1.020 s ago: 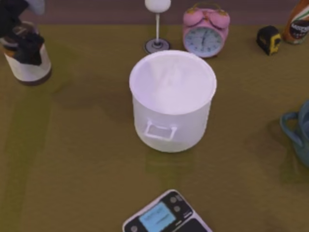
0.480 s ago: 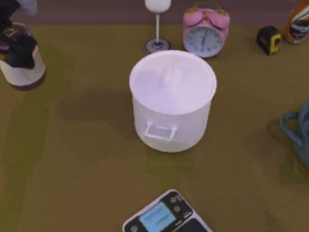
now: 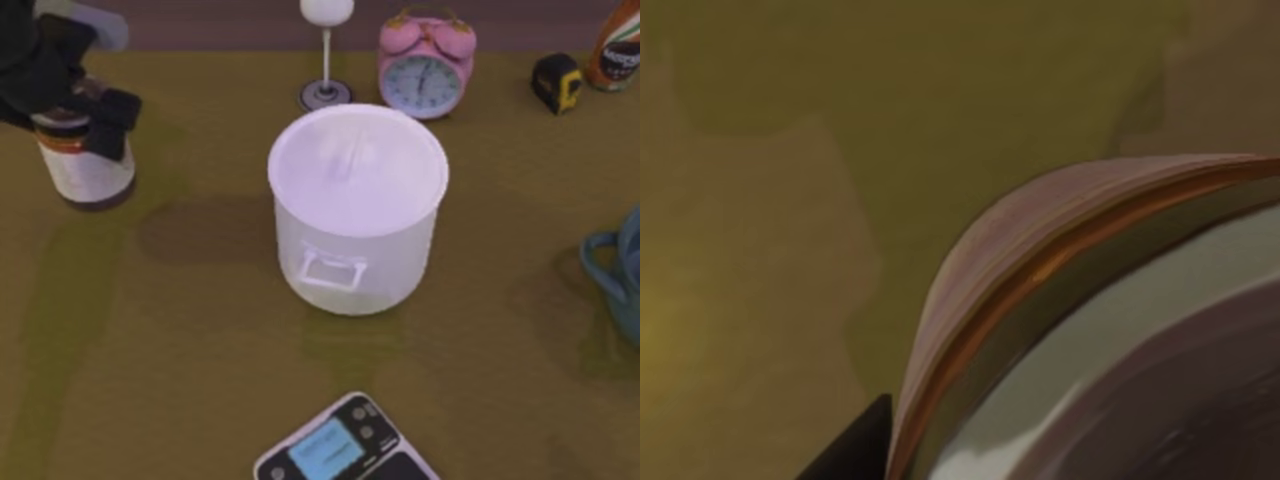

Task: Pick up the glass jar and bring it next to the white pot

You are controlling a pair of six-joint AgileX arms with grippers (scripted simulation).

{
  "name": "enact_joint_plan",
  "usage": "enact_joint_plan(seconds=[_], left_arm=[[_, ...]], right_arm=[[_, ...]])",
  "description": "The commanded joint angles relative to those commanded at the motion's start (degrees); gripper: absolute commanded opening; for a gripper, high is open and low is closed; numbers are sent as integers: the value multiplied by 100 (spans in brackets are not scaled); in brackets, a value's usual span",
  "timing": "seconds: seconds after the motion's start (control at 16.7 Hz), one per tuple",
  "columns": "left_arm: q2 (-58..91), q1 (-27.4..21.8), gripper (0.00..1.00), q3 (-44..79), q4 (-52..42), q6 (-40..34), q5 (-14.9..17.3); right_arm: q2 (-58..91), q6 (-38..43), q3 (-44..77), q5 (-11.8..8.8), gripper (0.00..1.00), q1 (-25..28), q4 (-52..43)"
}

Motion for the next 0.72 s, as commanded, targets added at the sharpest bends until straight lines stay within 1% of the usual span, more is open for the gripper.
enact_joint_plan(seconds=[0.24, 0.42, 0.54, 0.72], left_arm=[[-315, -632, 0, -815, 572, -1829, -495], [-548, -1047, 0, -1373, 971, -2986, -833], [-678, -1253, 0, -1658, 1178, -3496, -1003], [-758, -1390, 0, -1838, 1314, -3798, -1117]], right_arm=[[0, 0, 0, 0, 100, 0, 0], [0, 0, 0, 0, 100, 0, 0], [0, 0, 0, 0, 100, 0, 0], [0, 0, 0, 0, 100, 0, 0]])
